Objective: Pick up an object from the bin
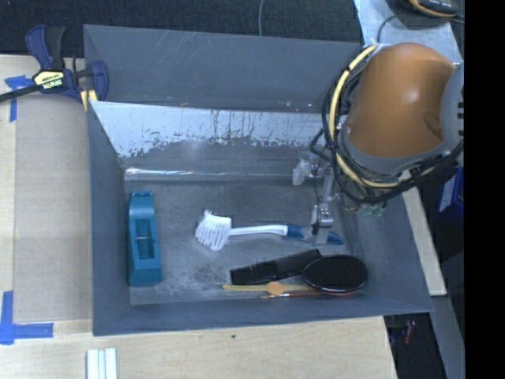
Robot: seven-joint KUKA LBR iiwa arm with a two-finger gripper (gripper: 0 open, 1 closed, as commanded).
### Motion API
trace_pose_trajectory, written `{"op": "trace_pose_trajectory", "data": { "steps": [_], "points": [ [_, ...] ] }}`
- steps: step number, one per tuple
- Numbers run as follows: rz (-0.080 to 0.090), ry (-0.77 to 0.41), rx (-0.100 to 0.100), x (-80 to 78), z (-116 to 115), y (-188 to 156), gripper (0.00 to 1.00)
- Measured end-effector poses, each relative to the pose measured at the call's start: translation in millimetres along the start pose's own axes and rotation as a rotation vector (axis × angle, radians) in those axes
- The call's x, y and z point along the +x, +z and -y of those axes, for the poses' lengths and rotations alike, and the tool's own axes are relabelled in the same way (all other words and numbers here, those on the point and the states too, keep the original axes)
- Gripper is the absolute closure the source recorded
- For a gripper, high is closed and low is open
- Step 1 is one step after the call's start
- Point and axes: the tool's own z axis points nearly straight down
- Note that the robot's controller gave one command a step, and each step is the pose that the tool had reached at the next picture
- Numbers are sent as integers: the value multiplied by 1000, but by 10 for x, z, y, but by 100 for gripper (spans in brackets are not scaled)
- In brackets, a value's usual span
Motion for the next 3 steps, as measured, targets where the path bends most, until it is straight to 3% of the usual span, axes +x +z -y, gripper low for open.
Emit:
{"op": "trace_pose_trajectory", "data": {
  "steps": [1, 2, 3],
  "points": [
    [8, 0, 0, -16, 0, -39, 0],
    [12, -105, 1, 135, -78, 429, 0],
    [17, -286, 4, -25, -684, 736, 0]
  ]
}}
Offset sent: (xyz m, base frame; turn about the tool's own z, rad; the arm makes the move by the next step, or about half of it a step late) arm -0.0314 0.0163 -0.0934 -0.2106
